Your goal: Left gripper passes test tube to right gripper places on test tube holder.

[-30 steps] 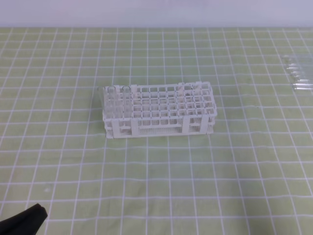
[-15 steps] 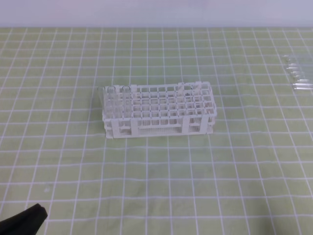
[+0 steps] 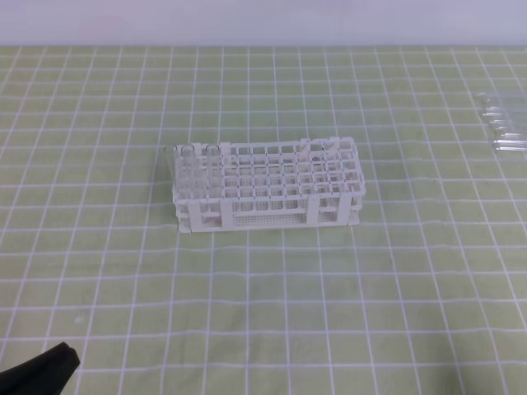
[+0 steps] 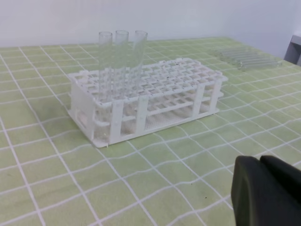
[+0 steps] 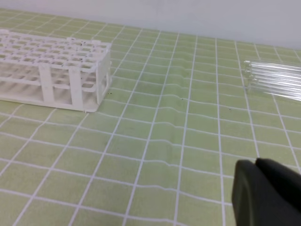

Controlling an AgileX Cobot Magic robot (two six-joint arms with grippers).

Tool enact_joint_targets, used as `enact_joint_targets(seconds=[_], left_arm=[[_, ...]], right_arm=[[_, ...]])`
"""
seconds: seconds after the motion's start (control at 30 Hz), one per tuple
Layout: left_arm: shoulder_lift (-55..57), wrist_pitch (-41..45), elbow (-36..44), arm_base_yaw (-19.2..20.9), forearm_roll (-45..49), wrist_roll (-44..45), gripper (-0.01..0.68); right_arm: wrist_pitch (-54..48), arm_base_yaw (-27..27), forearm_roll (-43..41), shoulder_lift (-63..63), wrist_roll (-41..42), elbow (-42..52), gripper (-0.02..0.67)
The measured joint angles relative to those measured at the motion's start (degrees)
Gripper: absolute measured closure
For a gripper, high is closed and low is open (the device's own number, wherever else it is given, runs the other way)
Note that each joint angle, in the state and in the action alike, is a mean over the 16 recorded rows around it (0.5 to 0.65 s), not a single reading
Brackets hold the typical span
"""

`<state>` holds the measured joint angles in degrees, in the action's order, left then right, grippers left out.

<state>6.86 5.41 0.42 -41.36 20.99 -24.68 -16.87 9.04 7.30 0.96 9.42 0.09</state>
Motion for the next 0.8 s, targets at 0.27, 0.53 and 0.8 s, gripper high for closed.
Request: enact_joint_targets(seconds=[0.27,0.53,0.8], left_arm=[[-0.5,0.0,-0.1,1.3,0.0,0.0,0.675],[-2.5,-0.6,0.0,13.0,-0.9,-0.4,0.675],[-5.9,-1.3,0.0,29.5,-2.8,-1.0,0.675]], right_arm=[[0.0,0.0,0.0,0.0,0.0,0.0,0.665],[0.0,0.0,0.2,0.0,0.0,0.0,0.665],[0.0,0.0,1.0,0.0,0.0,0.0,0.665]])
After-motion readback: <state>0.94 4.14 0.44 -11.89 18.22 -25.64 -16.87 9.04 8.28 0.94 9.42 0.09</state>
